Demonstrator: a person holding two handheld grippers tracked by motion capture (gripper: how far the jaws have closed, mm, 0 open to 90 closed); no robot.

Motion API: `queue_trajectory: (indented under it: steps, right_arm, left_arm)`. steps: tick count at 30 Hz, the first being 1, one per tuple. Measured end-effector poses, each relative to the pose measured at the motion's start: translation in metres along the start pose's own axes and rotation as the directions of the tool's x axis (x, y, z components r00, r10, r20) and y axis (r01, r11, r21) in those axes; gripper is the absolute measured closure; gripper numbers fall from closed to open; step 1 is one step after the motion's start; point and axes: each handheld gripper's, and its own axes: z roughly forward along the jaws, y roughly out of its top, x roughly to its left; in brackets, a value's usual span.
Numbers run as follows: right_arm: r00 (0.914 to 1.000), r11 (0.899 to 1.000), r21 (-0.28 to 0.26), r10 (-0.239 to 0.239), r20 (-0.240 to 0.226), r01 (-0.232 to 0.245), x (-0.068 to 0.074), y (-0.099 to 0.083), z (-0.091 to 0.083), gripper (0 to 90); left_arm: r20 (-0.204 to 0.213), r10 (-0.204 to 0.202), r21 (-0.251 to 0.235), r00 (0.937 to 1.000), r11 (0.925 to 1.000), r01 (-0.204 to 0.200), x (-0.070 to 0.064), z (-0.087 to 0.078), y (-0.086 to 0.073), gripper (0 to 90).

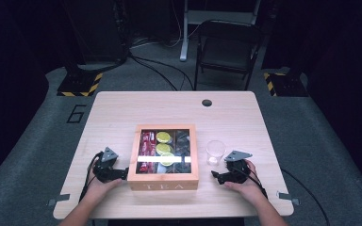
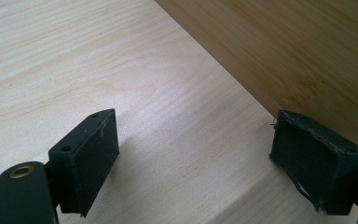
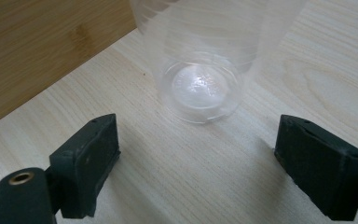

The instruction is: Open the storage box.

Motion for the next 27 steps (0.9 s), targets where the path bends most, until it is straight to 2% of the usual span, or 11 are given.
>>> queue_trajectory:
  steps: [11, 15, 21, 27]
  right_arm:
    - [1.0000, 1.000, -0.003, 0.004, 0.001, -0.004, 0.0000, -0.0002, 0.0000, 13.8]
    - [0.9993, 0.999, -0.008, 0.033, 0.017, -0.033, 0.0010, 0.0012, 0.0015, 14.9]
    - [0.9996, 1.000, -0.002, 0.025, 0.013, -0.025, 0.0001, 0.0017, 0.0014, 16.1]
    - [0.9996, 1.000, 0.000, 0.024, 0.017, -0.024, -0.0004, 0.0023, 0.0000, 23.5]
  left_arm:
    - [-0.008, -0.009, 0.000, 0.9999, 1.0000, 0.009, -0.0008, 0.0001, 0.0002, 14.9]
    - [-0.010, -0.010, 0.000, 0.9999, 0.9999, 0.010, -0.0011, 0.0000, 0.0001, 14.9]
    - [-0.012, -0.009, -0.001, 0.9999, 1.0000, 0.009, -0.0010, 0.0000, 0.0002, 14.9]
    - [-0.008, -0.005, 0.000, 1.0000, 1.0000, 0.005, -0.0007, -0.0004, 0.0000, 14.9]
